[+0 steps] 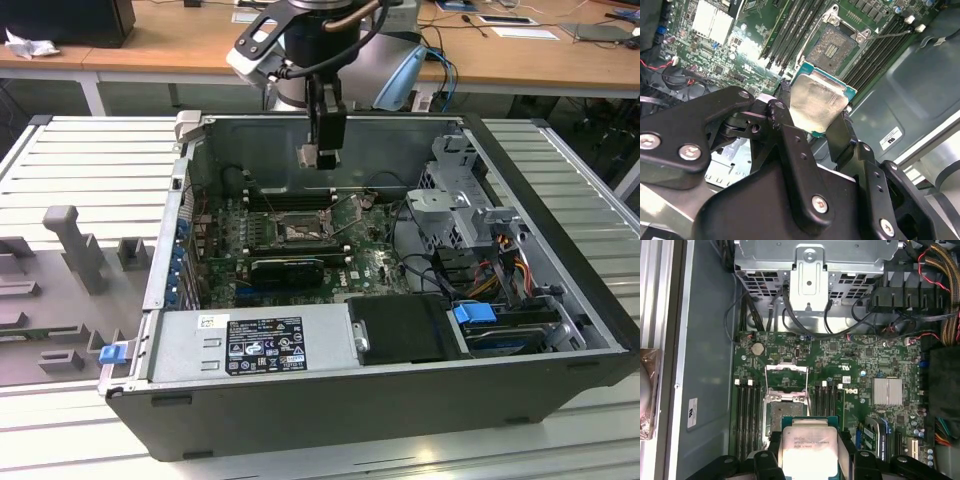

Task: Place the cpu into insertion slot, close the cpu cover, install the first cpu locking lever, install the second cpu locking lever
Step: 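Place the cpu into insertion slot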

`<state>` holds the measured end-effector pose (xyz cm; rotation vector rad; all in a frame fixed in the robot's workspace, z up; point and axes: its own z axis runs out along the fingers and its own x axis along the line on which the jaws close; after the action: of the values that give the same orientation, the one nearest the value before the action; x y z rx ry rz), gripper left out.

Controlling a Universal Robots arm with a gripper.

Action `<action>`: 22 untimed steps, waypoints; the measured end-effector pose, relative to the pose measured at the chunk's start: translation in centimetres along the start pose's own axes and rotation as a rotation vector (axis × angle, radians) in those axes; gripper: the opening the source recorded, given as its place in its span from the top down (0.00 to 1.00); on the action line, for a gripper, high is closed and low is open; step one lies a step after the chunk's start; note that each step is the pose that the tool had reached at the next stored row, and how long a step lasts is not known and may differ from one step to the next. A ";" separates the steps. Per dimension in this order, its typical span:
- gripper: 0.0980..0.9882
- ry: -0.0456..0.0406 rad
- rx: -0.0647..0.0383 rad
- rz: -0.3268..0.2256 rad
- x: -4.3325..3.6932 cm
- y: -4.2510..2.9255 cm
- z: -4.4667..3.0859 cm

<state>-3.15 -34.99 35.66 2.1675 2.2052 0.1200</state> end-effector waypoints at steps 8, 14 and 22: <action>0.52 -0.0030 -0.001 0.034 0.00 0.00 0.06; 0.52 -0.0049 -0.001 0.056 0.00 -0.01 0.10; 0.52 -0.0082 -0.002 0.093 0.00 -0.01 0.16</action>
<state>-3.15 -34.99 35.51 2.2654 2.0994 0.1164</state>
